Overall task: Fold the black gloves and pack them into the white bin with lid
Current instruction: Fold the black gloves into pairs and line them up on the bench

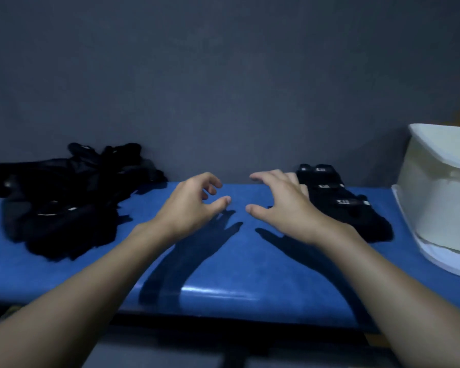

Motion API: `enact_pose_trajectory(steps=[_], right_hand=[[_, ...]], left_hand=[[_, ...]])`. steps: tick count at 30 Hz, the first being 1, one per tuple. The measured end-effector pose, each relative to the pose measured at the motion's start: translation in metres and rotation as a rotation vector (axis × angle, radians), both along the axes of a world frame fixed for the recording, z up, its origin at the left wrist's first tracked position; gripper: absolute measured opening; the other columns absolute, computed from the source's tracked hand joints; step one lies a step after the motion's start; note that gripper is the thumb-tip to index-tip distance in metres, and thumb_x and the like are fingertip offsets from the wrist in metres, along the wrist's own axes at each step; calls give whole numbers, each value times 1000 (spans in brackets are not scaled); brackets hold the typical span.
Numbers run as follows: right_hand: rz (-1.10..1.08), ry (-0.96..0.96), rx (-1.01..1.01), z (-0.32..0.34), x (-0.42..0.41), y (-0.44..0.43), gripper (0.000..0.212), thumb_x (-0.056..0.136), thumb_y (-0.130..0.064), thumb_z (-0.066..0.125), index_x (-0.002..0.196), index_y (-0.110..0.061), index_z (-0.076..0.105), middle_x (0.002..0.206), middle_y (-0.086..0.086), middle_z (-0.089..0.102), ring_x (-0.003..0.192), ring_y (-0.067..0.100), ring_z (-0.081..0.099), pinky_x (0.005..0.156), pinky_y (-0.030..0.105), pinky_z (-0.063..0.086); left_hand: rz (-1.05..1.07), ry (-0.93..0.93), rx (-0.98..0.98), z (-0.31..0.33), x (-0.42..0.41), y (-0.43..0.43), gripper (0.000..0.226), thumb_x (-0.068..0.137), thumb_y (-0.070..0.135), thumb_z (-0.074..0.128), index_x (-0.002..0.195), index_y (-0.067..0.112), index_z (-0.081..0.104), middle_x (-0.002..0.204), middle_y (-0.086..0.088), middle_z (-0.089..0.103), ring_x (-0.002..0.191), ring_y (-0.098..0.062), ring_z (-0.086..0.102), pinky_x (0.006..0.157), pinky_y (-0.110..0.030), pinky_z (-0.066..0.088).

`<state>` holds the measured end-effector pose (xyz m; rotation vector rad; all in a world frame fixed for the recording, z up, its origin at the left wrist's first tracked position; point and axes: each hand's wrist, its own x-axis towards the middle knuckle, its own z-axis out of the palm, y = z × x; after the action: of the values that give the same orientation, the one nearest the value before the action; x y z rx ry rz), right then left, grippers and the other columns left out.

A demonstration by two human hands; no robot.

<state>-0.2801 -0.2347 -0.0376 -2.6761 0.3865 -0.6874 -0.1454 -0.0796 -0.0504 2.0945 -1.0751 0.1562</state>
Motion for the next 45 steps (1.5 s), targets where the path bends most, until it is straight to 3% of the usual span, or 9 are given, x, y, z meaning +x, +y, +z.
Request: enact_pose_trajectory(steps=[9, 14, 18, 26, 29, 34, 37, 39, 45], right_hand=[[266, 19, 136, -12, 89, 90, 43, 91, -41, 62, 131, -32, 52, 132, -12, 52, 130, 11, 34, 107, 33, 24], [330, 67, 278, -26, 126, 136, 44, 89, -46, 63, 130, -37, 50, 126, -14, 56, 128, 14, 40, 95, 30, 24], [365, 83, 330, -33, 142, 168, 45, 89, -46, 64, 129, -36, 48, 119, -12, 58, 122, 14, 48, 98, 34, 26], [357, -44, 392, -41, 165, 193, 36, 86, -31, 69, 122, -32, 62, 96, -16, 63, 99, 13, 59, 101, 45, 43], [420, -142, 515, -37, 167, 192, 31, 84, -17, 72, 115, -22, 68, 96, -10, 67, 97, 10, 64, 97, 39, 50], [530, -240, 803, -29, 165, 193, 36, 80, -4, 75, 109, -23, 65, 105, -2, 69, 100, 16, 68, 92, 37, 56], [572, -318, 922, -25, 164, 193, 38, 81, 4, 72, 102, -24, 60, 99, -9, 67, 97, 24, 70, 82, 38, 59], [599, -347, 947, -21, 162, 192, 39, 83, 9, 66, 104, -21, 58, 86, -17, 70, 86, 16, 72, 72, 29, 58], [617, -378, 880, -5, 146, 184, 46, 84, 17, 55, 102, -26, 59, 86, -22, 67, 79, 12, 71, 67, 26, 55]], left_hand=[[212, -142, 98, 13, 46, 122, 17, 85, 34, 74, 96, 27, 65, 90, 11, 60, 83, -7, 55, 70, -18, 39], [371, -215, 145, 11, 58, 180, 16, 84, 36, 73, 97, 28, 66, 95, 9, 62, 94, -16, 57, 88, -43, 49], [447, -202, 164, 10, 66, 214, 19, 85, 35, 71, 101, 28, 65, 101, 7, 61, 99, -19, 58, 90, -48, 49], [407, -143, 165, 5, 73, 237, 21, 85, 39, 71, 101, 26, 70, 104, 5, 65, 103, -15, 59, 88, -32, 48], [403, -138, 126, 8, 72, 236, 21, 86, 33, 72, 103, 21, 71, 104, 6, 67, 100, -11, 60, 88, -28, 49], [422, -155, 45, 13, 70, 231, 17, 87, 22, 72, 103, 17, 71, 97, 8, 69, 92, -9, 63, 80, -21, 50], [433, -188, -12, 15, 71, 227, 14, 86, 16, 70, 100, 17, 71, 96, 7, 68, 89, -7, 63, 76, -11, 45], [426, -196, -64, 17, 72, 225, 14, 85, 12, 69, 98, 19, 70, 95, 9, 67, 88, -4, 62, 76, -8, 44], [368, -142, -148, 22, 73, 209, 20, 88, 19, 69, 108, 22, 67, 106, 10, 66, 100, -5, 62, 93, -27, 51]])
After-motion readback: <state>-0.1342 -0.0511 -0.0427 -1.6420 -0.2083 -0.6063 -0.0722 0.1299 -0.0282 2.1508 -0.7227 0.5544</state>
